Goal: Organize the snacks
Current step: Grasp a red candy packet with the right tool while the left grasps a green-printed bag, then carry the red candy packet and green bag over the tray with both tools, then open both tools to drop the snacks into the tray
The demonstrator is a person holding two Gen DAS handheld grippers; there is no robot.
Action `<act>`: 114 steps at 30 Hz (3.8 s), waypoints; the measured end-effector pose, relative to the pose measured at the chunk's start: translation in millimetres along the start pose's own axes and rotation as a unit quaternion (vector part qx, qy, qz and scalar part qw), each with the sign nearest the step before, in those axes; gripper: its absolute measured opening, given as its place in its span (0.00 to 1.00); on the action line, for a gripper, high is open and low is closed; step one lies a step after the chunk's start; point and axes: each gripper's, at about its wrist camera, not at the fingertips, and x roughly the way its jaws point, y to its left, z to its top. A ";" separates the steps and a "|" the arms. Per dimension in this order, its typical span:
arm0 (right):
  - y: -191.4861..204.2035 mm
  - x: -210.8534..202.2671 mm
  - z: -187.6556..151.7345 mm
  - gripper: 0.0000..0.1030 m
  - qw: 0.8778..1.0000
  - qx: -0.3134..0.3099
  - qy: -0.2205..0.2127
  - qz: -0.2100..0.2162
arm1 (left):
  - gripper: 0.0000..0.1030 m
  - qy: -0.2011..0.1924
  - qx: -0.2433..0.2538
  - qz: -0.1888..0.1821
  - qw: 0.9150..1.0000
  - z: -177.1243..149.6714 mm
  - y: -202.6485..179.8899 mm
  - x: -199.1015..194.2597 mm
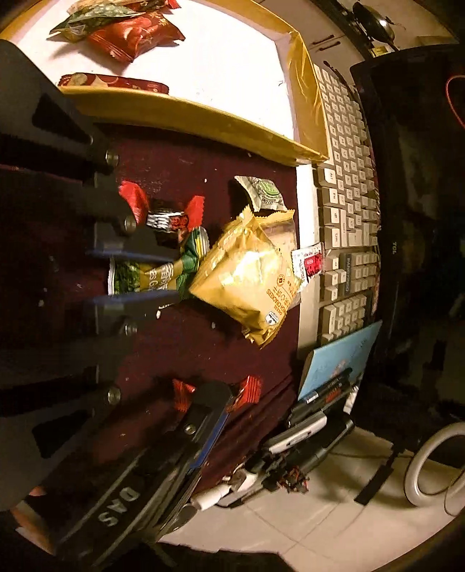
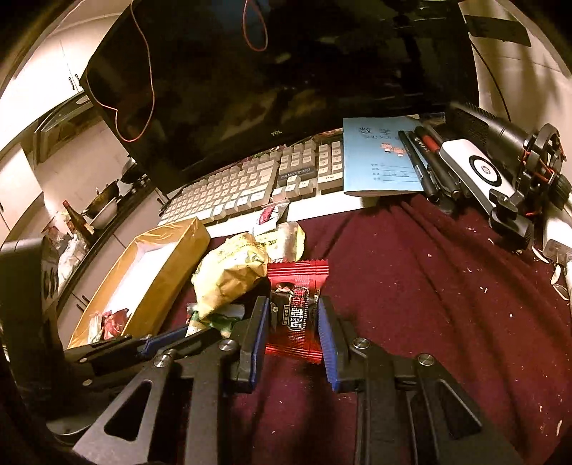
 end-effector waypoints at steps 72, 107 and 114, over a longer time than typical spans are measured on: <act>206.3 31.9 9.1 0.27 0.977 -0.152 0.059 0.137 | 0.06 -0.176 -0.262 -0.054 0.947 -61.5 196.7 -145.2; 230.7 141.3 -2.1 0.27 0.959 -0.233 0.159 0.009 | 0.06 0.008 -0.276 0.026 0.961 6.1 242.1 -31.1; 230.1 142.0 -2.4 0.31 0.960 -0.232 0.156 0.006 | 0.11 0.005 -0.276 0.030 0.961 9.0 239.9 -32.3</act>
